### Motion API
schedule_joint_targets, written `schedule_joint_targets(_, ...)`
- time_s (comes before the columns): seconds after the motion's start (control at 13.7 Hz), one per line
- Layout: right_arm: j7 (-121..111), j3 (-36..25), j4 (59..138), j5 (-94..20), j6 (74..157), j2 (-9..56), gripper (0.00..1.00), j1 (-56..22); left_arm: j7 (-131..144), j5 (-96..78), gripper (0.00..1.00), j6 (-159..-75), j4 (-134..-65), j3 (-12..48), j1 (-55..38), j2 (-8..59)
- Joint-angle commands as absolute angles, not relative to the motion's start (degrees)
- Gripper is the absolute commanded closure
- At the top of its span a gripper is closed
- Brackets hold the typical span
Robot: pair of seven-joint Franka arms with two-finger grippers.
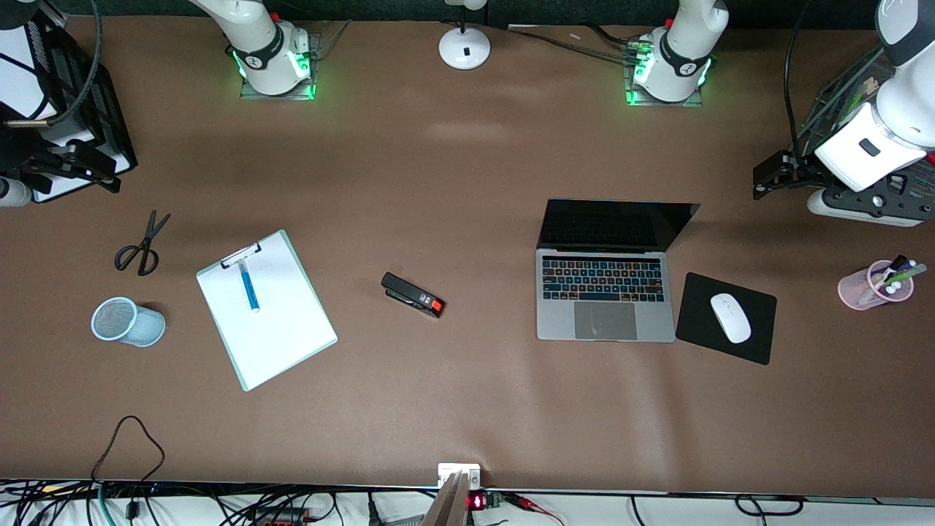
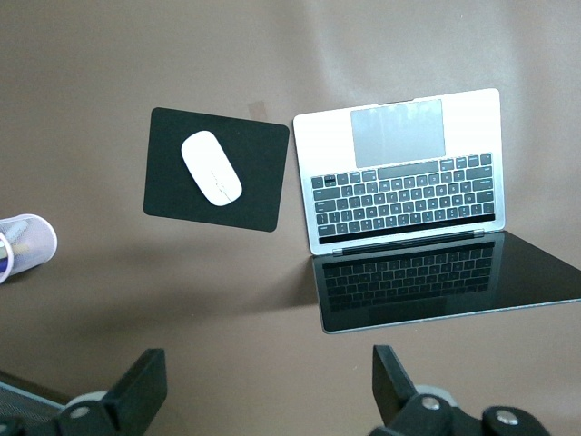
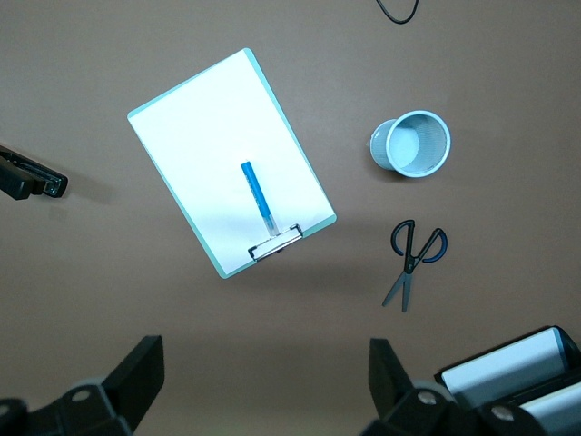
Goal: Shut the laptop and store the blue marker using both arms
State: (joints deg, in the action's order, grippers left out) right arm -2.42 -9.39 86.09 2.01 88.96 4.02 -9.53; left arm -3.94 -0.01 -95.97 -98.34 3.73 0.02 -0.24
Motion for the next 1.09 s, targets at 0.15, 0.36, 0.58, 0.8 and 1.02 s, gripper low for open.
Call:
schedule_joint_targets(0.15, -2.55, -9.40, 86.13, 2.02, 87.71, 2.90, 0.00, -9.58, -5.01, 0.09, 0.00, -94.31, -95.89, 3.78, 0.00, 0.97)
schedule_joint_targets(0.36, -2.55, -9.32, 86.04, 2.20, 88.50, 3.25, 0.00, -9.67, -4.66, 0.09, 0.00, -93.70, -95.89, 3.78, 0.00, 0.97)
schedule_joint_targets(0.58, -2.63, -9.40, 86.04, 1.93, 90.43, 4.83, 0.00, -9.58, -4.48, 0.00, 0.00, -92.55, -95.89, 3.60, 0.09, 1.32)
schedule_joint_targets(0.8, -2.81, -9.40, 86.13, 1.14, 92.55, 6.14, 0.00, -9.76, -4.31, -4.72, 0.10, -92.11, -95.45, 3.25, 1.14, 3.24)
schedule_joint_targets(1.02, -2.72, -9.41, 86.04, 1.05, 92.90, 8.43, 0.00, -9.49, -4.57, -4.39, 0.91, -85.36, -91.07, 3.25, 1.76, 5.87)
